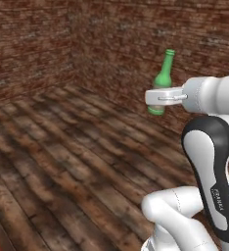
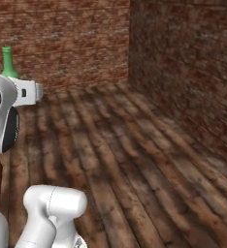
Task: Get the candle and the beer from the cabinet and move them to the dining counter.
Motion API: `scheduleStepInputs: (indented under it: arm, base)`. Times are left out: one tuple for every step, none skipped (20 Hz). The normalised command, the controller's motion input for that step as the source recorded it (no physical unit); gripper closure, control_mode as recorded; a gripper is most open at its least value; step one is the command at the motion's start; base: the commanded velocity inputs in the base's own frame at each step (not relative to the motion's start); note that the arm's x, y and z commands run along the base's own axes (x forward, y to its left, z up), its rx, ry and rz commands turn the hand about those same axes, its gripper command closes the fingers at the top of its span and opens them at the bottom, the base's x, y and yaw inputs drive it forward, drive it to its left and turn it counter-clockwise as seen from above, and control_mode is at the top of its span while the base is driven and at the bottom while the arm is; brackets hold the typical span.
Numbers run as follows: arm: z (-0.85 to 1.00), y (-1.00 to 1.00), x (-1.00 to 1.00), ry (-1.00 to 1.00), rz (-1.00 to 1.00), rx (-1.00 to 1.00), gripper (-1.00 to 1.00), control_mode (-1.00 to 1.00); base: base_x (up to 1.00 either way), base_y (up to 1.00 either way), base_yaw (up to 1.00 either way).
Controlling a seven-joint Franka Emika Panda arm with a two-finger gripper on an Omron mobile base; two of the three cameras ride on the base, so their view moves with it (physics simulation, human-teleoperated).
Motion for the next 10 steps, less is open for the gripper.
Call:
scheduleStepInputs:
  arm:
    - [0.00,0.00,0.00,0.00,0.00,0.00,1.00,1.00]
    - [0.00,0.00,0.00,0.00,0.00,0.00,1.00,1.00]
    - [0.00,0.00,0.00,0.00,0.00,0.00,1.00,1.00]
    - [0.00,0.00,0.00,0.00,0.00,0.00,1.00,1.00]
    - [0.00,0.00,0.00,0.00,0.00,0.00,1.00,1.00]
    - [0.00,0.00,0.00,0.00,0.00,0.00,1.00,1.00]
    - [0.00,0.00,0.00,0.00,0.00,0.00,1.00,1.00]
    - [0.00,0.00,0.00,0.00,0.00,0.00,1.00,1.00]
    - [0.00,0.00,0.00,0.00,0.00,0.00,1.00,1.00]
    - [0.00,0.00,0.00,0.00,0.00,0.00,1.00,1.00]
  base:
    - [0.80,0.04,0.35]
    - [0.80,0.04,0.35]
    - [0.80,0.05,0.34]
    - [0.81,0.05,0.34]
    - [0.81,0.05,0.33]
    - [0.81,0.05,0.32]
    - [0.81,0.05,0.31]
    - [0.82,0.05,0.30]
    - [0.84,0.05,0.27]
    - [0.84,0.05,0.27]
